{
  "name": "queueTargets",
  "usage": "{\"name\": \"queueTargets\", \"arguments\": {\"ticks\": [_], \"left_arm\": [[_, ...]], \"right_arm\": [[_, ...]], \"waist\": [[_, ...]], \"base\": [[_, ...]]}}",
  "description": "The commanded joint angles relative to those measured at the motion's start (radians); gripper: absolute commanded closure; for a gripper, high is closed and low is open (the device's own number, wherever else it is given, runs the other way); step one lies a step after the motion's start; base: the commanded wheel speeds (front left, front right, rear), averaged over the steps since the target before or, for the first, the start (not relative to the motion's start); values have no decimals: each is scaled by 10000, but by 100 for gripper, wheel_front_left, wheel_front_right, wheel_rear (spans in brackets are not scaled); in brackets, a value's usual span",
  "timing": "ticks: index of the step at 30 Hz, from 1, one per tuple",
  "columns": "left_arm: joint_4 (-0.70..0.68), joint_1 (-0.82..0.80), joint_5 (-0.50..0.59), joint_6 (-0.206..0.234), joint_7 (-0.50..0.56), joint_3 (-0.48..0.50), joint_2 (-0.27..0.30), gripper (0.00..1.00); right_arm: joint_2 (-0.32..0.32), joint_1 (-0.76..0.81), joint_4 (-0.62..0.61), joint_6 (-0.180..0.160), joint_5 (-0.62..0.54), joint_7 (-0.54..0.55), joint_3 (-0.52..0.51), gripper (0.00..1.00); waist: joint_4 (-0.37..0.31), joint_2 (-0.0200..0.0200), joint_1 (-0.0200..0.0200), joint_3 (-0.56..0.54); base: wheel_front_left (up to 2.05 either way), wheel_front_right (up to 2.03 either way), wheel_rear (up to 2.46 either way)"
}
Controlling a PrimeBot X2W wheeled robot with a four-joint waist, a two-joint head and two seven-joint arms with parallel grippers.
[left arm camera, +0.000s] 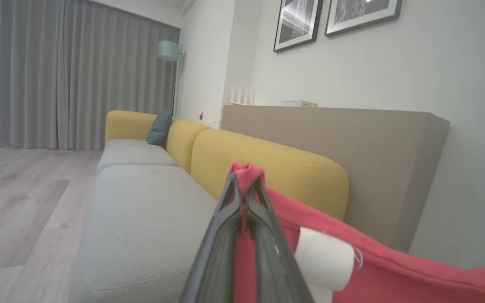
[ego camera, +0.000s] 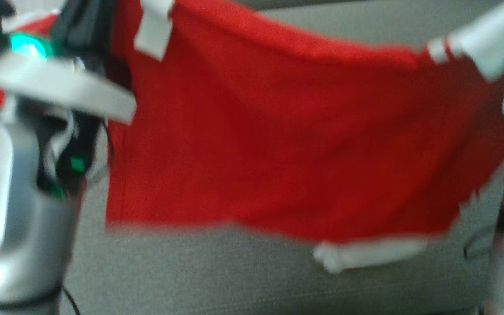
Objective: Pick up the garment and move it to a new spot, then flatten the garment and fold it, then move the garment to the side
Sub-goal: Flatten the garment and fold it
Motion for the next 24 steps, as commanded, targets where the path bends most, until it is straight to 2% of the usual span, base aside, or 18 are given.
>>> {"name": "queueTargets", "arguments": {"ticks": [1,5,9,14,16,19,24], "left_arm": [[195,-1336,137,-189,-64,432,346,100],[2147,-3455,638,-407,-337,406,473,100],[4148,-5660,1302,-530,-1057,407,641,100],[6550,-7839,2121,-179,-2437,416,623,100],[7292,-8318,2260,-150,-3032,398,566,100],[7920,-8542,2321,-243,-3532,342,521,100],[9027,-8197,2018,-624,-4166,560,422,100]], "right_arm": [[-31,-1208,121,65,-222,-20,348,100],[-31,-3482,1824,65,-717,-457,521,100],[-31,-5835,3742,65,-1143,-1173,619,100],[-31,-8035,5715,65,-1426,-1703,398,100],[-31,-8483,6244,65,-1216,-1764,441,100],[-31,-8605,6299,65,-958,-1778,666,100],[-31,-7471,5713,65,-285,-1783,1433,100]], "waist": [[-72,0,-1,670],[-225,0,-1,1505],[-511,0,-1,2111],[-850,0,-1,2756],[-945,0,-1,3104],[-979,0,-1,3489],[-980,0,-1,4282]], "base": [[0,0,0],[0,0,0],[0,0,0],[0,0,0],[0,0,0],[0,0,0],[0,0,0]]}}
